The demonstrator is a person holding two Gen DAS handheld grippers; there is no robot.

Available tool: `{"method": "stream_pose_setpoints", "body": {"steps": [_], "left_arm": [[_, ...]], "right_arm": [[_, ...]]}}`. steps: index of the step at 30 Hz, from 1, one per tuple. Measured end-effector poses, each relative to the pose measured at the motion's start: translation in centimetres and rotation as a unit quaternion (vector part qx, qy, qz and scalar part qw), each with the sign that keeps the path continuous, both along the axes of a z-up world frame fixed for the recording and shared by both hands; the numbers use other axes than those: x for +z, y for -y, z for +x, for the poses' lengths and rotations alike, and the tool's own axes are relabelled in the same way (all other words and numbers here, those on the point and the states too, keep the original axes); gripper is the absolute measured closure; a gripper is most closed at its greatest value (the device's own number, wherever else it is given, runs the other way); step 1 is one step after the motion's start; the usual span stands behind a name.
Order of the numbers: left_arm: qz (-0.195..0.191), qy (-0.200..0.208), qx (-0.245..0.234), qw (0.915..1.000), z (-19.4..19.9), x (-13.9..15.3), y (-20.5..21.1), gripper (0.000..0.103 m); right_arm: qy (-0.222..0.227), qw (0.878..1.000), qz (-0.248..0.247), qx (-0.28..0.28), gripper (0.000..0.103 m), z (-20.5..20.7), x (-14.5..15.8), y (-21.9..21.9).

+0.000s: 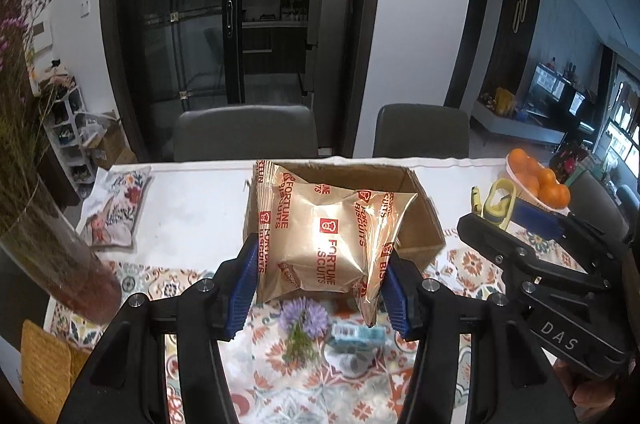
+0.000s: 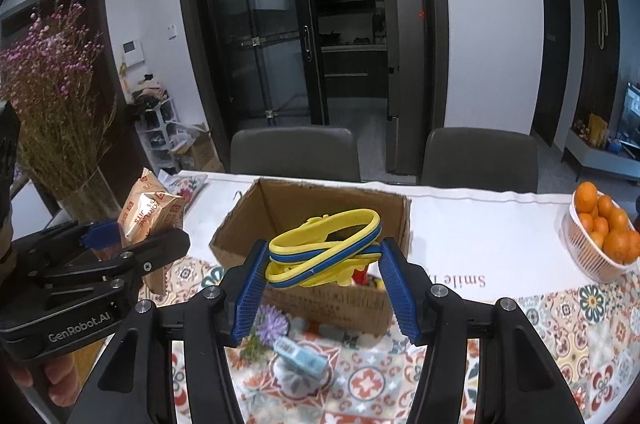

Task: Organize soft objects
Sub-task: 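Lift the biscuit packet and band and carry both over the cardboard box, then open both tools to drop the packet and band into the box and withdraw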

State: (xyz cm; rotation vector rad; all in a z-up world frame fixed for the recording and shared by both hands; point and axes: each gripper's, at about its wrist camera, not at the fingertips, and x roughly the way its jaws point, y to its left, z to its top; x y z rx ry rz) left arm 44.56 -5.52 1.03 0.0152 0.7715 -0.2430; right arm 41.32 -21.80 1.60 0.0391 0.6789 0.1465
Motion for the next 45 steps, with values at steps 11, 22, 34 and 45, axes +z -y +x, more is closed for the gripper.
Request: {"method": "stream_pose_setpoints", "body": {"steps": [11, 22, 34, 45], "left_arm": [[0.023, 0.007, -0.003, 0.9997, 4.2, -0.2, 0.3, 0.049], [0.024, -0.037, -0.016, 0.9989, 9.0, -2.7, 0.5, 0.048], [0.043, -0.096, -0.021, 0.9943, 12.2, -5.8, 1.6, 0.021], [0.052, -0.097, -0.047, 0.9928, 11.2, -6.7, 1.7, 0.021]], "right_arm": [[-0.016, 1.0, -0.009, 0.002, 0.046, 4.6, -0.6, 0.0], [-0.058, 0.998, -0.011, 0.005, 0.046, 9.4, -3.1, 0.0], [-0.104, 0.994, -0.002, -0.019, 0.037, 12.1, -5.3, 1.0], [-0.089, 0.995, -0.044, -0.016, 0.037, 10.7, -5.1, 0.1]]}}
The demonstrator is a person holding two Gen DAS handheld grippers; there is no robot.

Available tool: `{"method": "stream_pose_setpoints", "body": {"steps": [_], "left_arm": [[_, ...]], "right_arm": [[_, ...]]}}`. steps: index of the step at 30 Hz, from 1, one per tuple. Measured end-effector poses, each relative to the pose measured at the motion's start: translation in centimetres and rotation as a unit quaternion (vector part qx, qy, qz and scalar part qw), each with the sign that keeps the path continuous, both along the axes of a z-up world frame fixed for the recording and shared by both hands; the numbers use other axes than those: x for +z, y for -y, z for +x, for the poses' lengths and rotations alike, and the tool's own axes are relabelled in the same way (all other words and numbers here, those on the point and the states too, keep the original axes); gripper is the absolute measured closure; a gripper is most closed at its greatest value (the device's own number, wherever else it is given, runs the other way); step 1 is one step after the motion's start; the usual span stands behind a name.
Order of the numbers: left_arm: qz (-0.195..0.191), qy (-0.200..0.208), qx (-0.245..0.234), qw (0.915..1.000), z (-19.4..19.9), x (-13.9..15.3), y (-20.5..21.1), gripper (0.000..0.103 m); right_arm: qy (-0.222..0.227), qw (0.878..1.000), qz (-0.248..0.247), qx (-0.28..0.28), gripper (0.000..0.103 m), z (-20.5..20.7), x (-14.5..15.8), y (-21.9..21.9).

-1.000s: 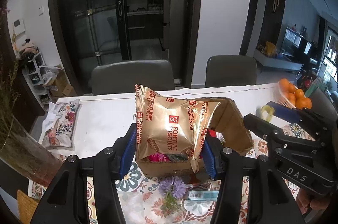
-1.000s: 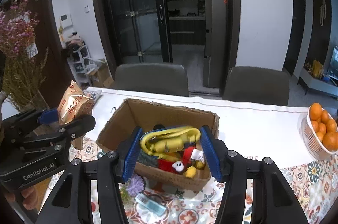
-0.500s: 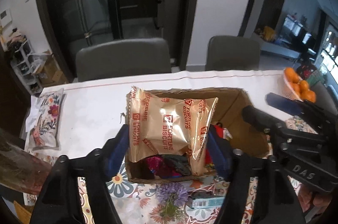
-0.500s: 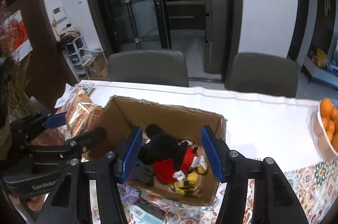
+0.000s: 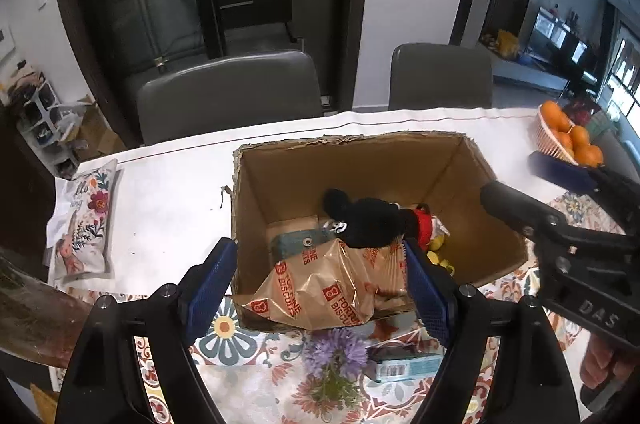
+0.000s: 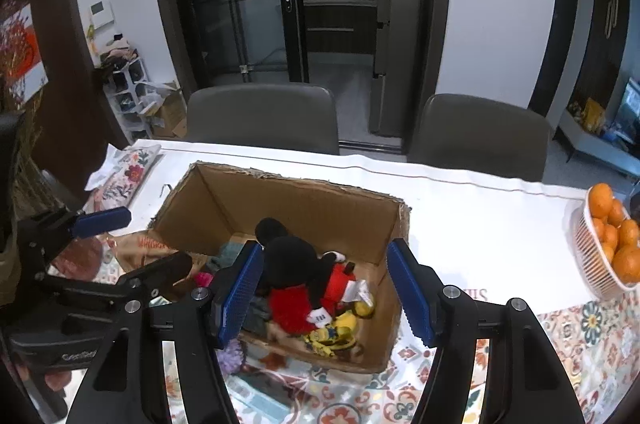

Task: Organize soft objects
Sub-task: 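Open both tools to drop the packet and band into the box and withdraw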

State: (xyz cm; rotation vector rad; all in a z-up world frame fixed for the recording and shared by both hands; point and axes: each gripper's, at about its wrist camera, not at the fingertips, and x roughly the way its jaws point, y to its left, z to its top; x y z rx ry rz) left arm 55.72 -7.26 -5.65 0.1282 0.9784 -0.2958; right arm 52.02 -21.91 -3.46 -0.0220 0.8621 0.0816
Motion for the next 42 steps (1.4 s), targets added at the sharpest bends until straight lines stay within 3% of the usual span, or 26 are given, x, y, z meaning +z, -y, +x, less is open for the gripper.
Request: {"method": "stream_pose_setpoints", "body": {"steps": [3, 7, 10, 20, 29, 42], "left_arm": [[0.005, -0.007, -0.014, 0.9999, 0.4, 0.0, 0.5, 0.018], [0.013, -0.033, -0.04, 0.9986, 1.2, -0.1, 1.3, 0.004], [0.026, -0.045, -0.047, 0.9976, 1.8, 0.2, 1.8, 0.004], [0.055, -0.012, -0.039, 0.9976, 0.1, 2.0, 1.4, 0.004], [0.062, 0.033, -0.019, 0.9973, -4.3, 3.3, -0.9, 0.004], [0.065, 0.065, -0.005, 0.9958, -10.3, 2.2, -3.2, 0.005]], "right_arm": [[-0.001, 1.0, -0.008, -0.003, 0.037, -0.1, 0.3, 0.0], [-0.005, 1.0, -0.01, -0.017, 0.037, 0.1, 0.9, 0.5], [-0.011, 0.999, -0.005, -0.031, 0.037, 0.2, 1.0, 1.1], [-0.019, 0.999, -0.001, -0.037, 0.037, -0.7, 1.1, 1.7], [-0.021, 1.0, -0.012, -0.009, 0.037, -3.3, 1.2, 0.1], [-0.035, 0.998, -0.033, 0.043, 0.037, -7.8, 0.0, -3.1]]}}
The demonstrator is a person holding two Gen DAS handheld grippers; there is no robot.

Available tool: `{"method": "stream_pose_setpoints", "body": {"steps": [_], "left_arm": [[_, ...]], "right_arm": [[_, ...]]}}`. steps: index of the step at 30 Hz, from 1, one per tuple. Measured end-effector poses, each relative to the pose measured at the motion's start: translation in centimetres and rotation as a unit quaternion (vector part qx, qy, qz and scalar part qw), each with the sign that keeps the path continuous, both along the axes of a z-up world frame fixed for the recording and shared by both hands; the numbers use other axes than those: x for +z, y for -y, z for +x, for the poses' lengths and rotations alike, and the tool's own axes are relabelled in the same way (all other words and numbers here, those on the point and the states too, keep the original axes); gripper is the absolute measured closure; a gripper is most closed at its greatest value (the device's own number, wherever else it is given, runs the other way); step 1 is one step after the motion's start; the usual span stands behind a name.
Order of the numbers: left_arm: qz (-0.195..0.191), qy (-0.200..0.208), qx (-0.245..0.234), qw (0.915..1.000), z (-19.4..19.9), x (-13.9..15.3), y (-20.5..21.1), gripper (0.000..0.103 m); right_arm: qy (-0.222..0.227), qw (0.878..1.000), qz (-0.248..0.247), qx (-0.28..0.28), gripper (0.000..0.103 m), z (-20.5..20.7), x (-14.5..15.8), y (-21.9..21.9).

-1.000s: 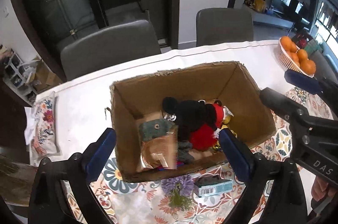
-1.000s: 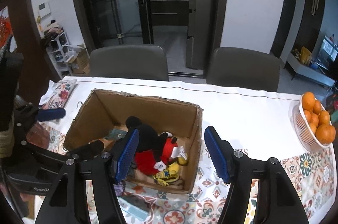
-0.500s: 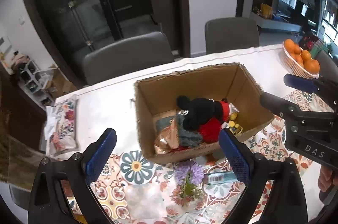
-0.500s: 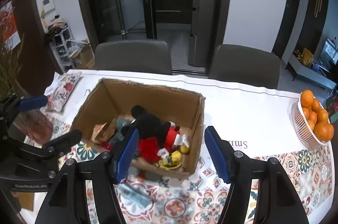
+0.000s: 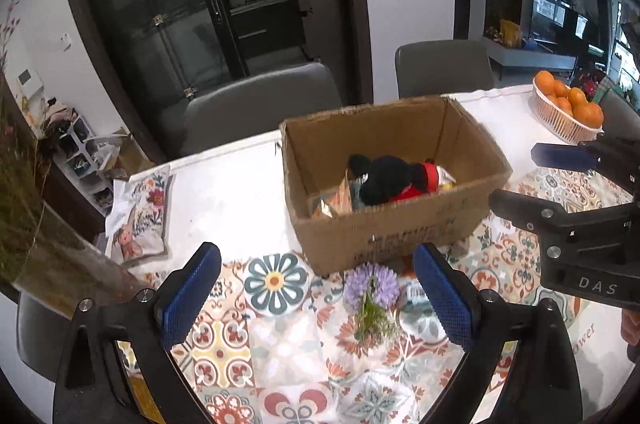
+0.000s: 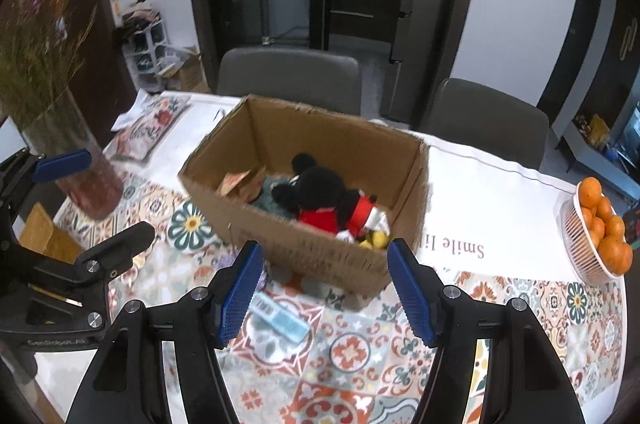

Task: Organize soft objects
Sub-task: 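Open both tools to drop the packet and band into the box and withdraw, then grasp the purple flower sprig with the left tool while the right tool grasps the small blue box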

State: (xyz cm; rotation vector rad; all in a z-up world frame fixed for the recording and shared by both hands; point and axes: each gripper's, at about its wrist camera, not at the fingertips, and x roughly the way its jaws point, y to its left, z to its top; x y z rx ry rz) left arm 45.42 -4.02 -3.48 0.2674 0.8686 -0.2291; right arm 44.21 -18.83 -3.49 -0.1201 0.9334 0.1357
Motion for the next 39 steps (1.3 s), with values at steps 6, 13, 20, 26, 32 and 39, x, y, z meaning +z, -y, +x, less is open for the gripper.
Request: {"method": "stream_pose_setpoints", "body": {"steps": [6, 13, 20, 26, 32, 39], "left_arm": [[-0.017, -0.014, 0.006, 0.9997, -2.0, -2.0, -0.9, 0.005], [-0.039, -0.054, 0.017, 0.9976, -2.7, -5.1, -1.8, 0.009], [-0.052, -0.079, 0.026, 0.9952, -2.0, -7.4, -2.2, 0.01], [-0.066, -0.099, 0.019, 0.9927, -0.7, -9.1, -1.7, 0.013], [-0.07, -0.104, 0.014, 0.9921, 0.5, -10.6, -1.1, 0.013], [-0.081, -0.113, 0.015, 0.9902, 2.2, -12.0, -0.5, 0.013]], "right_arm": [[-0.029, 0.999, -0.007, 0.017, 0.037, -1.2, -2.2, -0.8], [-0.074, 0.996, -0.014, 0.04, 0.037, -1.7, -5.3, -1.9], [-0.117, 0.991, -0.008, 0.057, 0.037, -1.2, -8.2, -2.4], [-0.14, 0.987, 0.008, 0.074, 0.037, -0.6, -10.3, -2.5], [-0.148, 0.984, 0.01, 0.1, 0.037, 0.0, -11.8, -2.6], [-0.157, 0.98, 0.002, 0.122, 0.037, 0.9, -13.3, -2.8]]}}
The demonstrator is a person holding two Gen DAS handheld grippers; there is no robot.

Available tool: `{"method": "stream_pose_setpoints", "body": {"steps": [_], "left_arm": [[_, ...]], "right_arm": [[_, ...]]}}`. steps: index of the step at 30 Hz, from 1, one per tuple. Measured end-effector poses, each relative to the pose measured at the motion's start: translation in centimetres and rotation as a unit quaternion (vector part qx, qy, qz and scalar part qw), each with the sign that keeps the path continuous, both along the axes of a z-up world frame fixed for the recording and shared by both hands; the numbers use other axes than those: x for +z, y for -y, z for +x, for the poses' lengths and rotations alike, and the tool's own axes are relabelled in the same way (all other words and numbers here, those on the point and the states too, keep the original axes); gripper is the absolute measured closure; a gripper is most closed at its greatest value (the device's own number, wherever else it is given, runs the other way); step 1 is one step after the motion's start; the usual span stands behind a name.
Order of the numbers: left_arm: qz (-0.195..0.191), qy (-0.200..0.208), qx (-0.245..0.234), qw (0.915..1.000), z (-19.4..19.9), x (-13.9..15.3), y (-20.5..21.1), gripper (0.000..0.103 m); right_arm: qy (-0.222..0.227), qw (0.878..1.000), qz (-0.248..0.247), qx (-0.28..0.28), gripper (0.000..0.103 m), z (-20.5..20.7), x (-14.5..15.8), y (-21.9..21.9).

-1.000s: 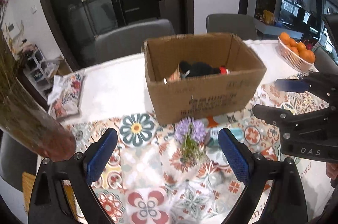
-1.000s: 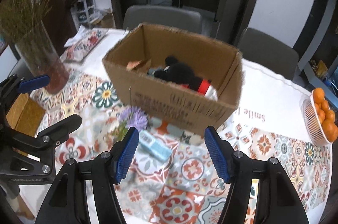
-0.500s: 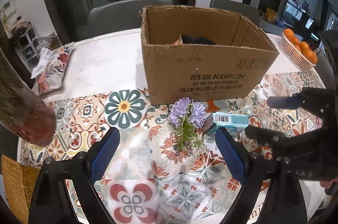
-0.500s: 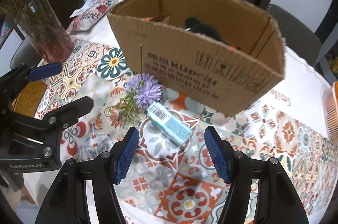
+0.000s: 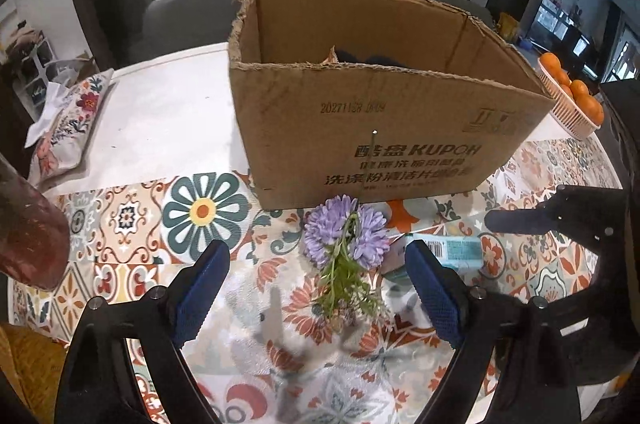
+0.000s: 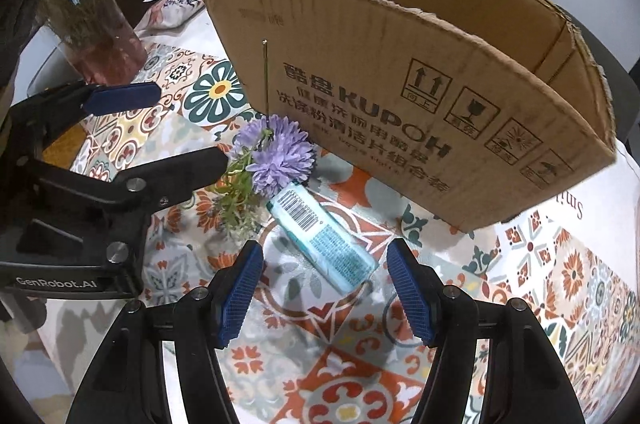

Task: Organize soft objects
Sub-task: 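Grasp the purple flower sprig with the left tool while the right tool grasps the small blue box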

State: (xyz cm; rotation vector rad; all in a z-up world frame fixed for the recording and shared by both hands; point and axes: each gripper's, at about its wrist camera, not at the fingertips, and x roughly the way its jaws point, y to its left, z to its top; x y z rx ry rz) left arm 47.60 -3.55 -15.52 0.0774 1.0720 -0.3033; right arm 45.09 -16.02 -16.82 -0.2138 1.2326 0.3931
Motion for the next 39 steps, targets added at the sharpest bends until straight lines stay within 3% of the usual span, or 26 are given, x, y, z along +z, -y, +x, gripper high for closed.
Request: {"method": "stream_pose_setpoints", "body": {"steps": [8, 18, 20, 22, 25, 31, 39], "left_arm": [[-0.025, -0.034, 0.022, 0.9989, 1.9, -2.5, 0.5, 0.017], [-0.031, -0.061, 0.041, 0.9968, 3.2, -5.2, 1.4, 0.032], [-0.028, -0.064, 0.037, 0.9969, 3.3, -5.6, 1.6, 0.037], [-0.029, -0.069, 0.037, 0.9965, 3.5, -6.1, 1.8, 0.05], [-0.041, -0.078, 0.037, 0.9954, 3.6, -6.6, 2.0, 0.055], [-0.041, -0.074, 0.036, 0.9957, 2.8, -6.8, 2.2, 0.06], [-0.031, -0.053, 0.045, 0.9971, 0.2, -5.1, 1.7, 0.061]], "right_arm": [[0.002, 1.0, -0.002, 0.009, 0.037, 1.2, -1.3, -0.2], [-0.008, 1.0, 0.003, -0.006, 0.038, 1.6, -3.2, -0.1], [-0.007, 1.0, 0.007, -0.012, 0.04, 1.5, -3.4, 0.1], [-0.005, 1.0, 0.011, -0.02, 0.049, 1.5, -3.4, 0.4], [0.002, 0.999, 0.017, -0.036, 0.056, 1.4, -3.3, 0.8], [0.01, 0.997, 0.029, -0.068, 0.067, 0.7, -3.1, 1.4], [0.015, 0.993, 0.058, -0.104, 0.072, -1.0, -2.5, 2.1]]}}
